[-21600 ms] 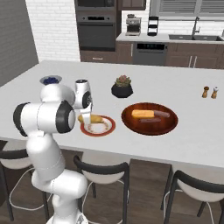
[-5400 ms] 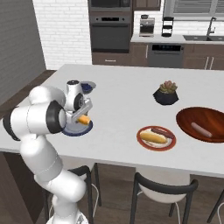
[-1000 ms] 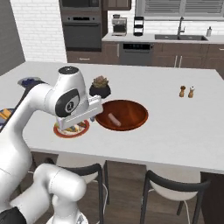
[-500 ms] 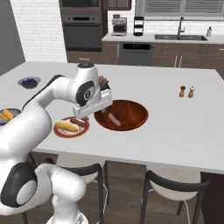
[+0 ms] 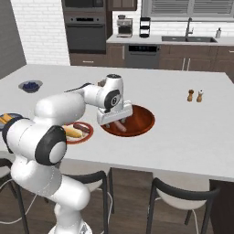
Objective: Place one bun and one sausage from the bowl on each plate.
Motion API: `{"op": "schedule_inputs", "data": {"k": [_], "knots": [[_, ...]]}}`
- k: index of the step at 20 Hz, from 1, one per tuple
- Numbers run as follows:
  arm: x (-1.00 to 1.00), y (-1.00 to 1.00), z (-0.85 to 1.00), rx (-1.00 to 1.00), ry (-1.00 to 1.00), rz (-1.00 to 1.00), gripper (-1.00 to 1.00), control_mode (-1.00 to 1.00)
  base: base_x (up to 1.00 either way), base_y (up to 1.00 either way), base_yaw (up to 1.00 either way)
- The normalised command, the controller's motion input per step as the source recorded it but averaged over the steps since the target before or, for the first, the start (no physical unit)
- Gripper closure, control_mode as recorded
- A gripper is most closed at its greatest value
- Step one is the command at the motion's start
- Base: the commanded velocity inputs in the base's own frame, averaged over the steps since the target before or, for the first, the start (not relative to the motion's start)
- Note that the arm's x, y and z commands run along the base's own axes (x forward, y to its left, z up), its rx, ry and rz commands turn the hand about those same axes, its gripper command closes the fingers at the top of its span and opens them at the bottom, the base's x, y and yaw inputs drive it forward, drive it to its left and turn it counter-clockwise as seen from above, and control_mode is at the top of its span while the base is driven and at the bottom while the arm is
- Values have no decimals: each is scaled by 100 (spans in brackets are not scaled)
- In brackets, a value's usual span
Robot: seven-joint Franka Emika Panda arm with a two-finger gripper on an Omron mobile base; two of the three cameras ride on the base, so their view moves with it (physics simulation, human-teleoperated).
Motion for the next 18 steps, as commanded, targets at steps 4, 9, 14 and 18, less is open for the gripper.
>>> {"op": "schedule_inputs", "data": {"k": [4, 9, 14, 18], "knots": [[87, 2, -36, 0, 6, -22, -100, -100, 0, 0, 0], [45, 27, -55, 0, 3, -20, -100, -100, 0, 0, 0], [65, 48, -43, 0, 0, -20, -100, -100, 0, 0, 0], [64, 40, -44, 0, 0, -21, -100, -100, 0, 0, 0]]}}
